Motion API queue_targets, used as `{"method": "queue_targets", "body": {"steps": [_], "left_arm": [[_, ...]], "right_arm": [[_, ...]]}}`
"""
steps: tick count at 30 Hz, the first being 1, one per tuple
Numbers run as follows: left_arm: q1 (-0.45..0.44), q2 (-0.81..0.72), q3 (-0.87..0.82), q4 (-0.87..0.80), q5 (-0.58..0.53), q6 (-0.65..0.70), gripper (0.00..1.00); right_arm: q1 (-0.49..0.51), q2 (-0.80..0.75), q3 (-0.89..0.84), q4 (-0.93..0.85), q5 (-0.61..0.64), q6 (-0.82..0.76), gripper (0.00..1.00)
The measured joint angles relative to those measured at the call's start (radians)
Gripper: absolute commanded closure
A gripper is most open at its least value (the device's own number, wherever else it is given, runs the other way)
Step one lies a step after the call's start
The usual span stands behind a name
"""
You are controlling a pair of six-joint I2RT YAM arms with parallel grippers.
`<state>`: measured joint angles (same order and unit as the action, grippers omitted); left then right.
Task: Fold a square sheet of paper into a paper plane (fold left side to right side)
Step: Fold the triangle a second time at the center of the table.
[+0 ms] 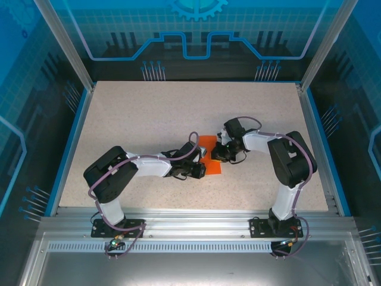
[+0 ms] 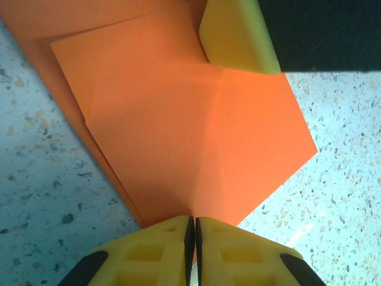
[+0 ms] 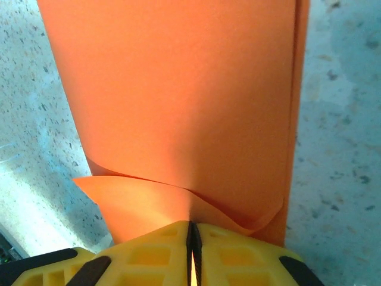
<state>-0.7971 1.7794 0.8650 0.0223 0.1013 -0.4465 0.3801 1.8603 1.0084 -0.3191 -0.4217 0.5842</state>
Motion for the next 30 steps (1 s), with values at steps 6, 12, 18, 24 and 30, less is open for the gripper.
{"method": "queue_targets", "body": {"steps": [6, 12, 18, 24, 30], "left_arm": [[0.0, 0.0, -0.004, 0.01, 0.0, 0.0, 0.85], [0.0, 0.0, -0.004, 0.01, 0.0, 0.0, 0.85], [0.0, 0.0, -0.004, 0.009, 0.0, 0.0, 0.85], [-0.006, -0.004, -0.003, -0.001, -0.013, 0.0, 0.85], [-0.01, -0.004, 0.003, -0.015, -0.019, 0.0, 0.85]], "right_arm": [[-0.035, 0.021, 0.027, -0.025, -0.023, -0.021, 0.87], [-0.088, 0.025, 0.045, -0.029, 0.003, -0.04, 0.87], [-0.127, 0.016, 0.048, -0.034, 0.024, -0.06, 0.87], [-0.134, -0.1, 0.039, -0.055, 0.054, -0.073, 0.87], [-0.056, -0.161, 0.008, -0.035, 0.039, -0.056, 0.87]]}}
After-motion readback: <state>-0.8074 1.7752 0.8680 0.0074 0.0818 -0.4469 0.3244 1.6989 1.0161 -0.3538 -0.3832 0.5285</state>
